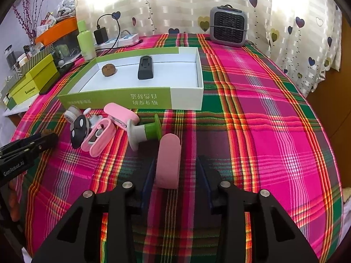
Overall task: Organize objects
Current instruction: 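Close the left tool around the second walnut and lift it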
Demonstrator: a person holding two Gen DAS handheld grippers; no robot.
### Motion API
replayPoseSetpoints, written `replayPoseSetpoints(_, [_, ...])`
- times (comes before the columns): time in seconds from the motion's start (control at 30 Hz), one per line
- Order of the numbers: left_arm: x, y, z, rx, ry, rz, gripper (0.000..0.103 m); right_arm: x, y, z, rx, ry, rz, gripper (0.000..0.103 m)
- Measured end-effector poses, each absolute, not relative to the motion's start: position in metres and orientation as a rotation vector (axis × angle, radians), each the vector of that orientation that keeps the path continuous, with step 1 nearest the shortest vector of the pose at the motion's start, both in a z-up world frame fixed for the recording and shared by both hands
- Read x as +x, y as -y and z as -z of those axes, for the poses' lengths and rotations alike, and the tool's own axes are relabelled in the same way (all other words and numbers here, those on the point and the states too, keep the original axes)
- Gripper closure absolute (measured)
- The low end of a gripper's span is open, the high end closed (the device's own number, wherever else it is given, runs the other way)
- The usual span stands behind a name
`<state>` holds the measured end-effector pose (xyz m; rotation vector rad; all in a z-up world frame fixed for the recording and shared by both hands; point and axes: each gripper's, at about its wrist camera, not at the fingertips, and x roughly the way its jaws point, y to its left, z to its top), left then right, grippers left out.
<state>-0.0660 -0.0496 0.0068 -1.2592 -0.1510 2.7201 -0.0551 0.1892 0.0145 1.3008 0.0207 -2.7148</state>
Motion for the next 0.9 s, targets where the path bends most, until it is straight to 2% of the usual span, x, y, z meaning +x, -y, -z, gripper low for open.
replayPoseSetpoints(0.17, [-0.0659,0.0537,-0.0065,-1.263,0.167,-2.728,0.072,-0.0549,-0.1893,-0.0153,1.298,-0.016,2.717,0.076])
replayPoseSetpoints(0.37, [-0.0662,0.0535,-0.0067,-1.263,0.167,-2.728,0.073,-0.0553,-0.1899,-0.0153,1.297,-0.011,2.713,0.081])
replayPoseSetpoints(0.53, [-0.0661,0.0545,-0.0069,-1.263,0.169,-2.728,0.073,-0.0546,-0.1889,-0.0159,1.293,-0.011,2.706,0.084])
replayPoseSetpoints(0.9, [-0.0651,0.0531,-0.0074,-1.264,0.164,-2.728,0.073,-0.0518,-0.1871,-0.0165,1.277,-0.009,2.691,0.084])
